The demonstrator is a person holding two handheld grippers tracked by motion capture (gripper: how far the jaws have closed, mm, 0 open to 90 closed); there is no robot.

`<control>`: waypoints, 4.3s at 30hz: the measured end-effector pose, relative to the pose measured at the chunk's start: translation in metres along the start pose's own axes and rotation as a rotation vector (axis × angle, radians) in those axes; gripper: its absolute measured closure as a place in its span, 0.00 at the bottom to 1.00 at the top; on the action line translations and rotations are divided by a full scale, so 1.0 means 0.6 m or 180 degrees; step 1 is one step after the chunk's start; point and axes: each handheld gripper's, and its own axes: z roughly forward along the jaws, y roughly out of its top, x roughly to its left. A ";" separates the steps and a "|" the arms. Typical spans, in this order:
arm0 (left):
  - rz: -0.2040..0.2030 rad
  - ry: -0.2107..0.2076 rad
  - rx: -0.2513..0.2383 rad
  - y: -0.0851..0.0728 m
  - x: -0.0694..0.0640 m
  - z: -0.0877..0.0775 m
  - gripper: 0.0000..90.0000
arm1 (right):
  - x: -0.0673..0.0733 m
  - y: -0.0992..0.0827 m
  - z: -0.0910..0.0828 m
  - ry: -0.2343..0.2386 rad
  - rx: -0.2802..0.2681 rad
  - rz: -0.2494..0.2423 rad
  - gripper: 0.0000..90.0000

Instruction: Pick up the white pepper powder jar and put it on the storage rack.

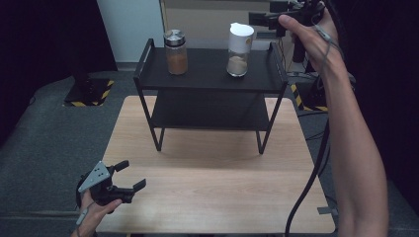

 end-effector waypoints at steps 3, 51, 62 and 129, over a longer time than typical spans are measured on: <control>0.0009 0.0000 0.0003 0.001 0.000 0.000 0.00 | 0.010 -0.013 -0.015 -0.0021 -0.0047 -0.0037 0.03; -0.0001 -0.0026 -0.0061 -0.004 -0.003 0.003 0.00 | 0.108 -0.392 -0.135 0.0121 -0.0267 -0.0353 0.01; 0.0029 -0.0032 -0.0093 -0.004 -0.004 0.002 0.00 | 0.128 -0.480 -0.136 0.0019 -0.0135 -0.0280 0.02; 0.0059 0.0176 -0.0363 -0.015 -0.002 -0.010 0.01 | 0.213 -0.684 -0.191 -0.0882 0.0105 -0.0067 0.03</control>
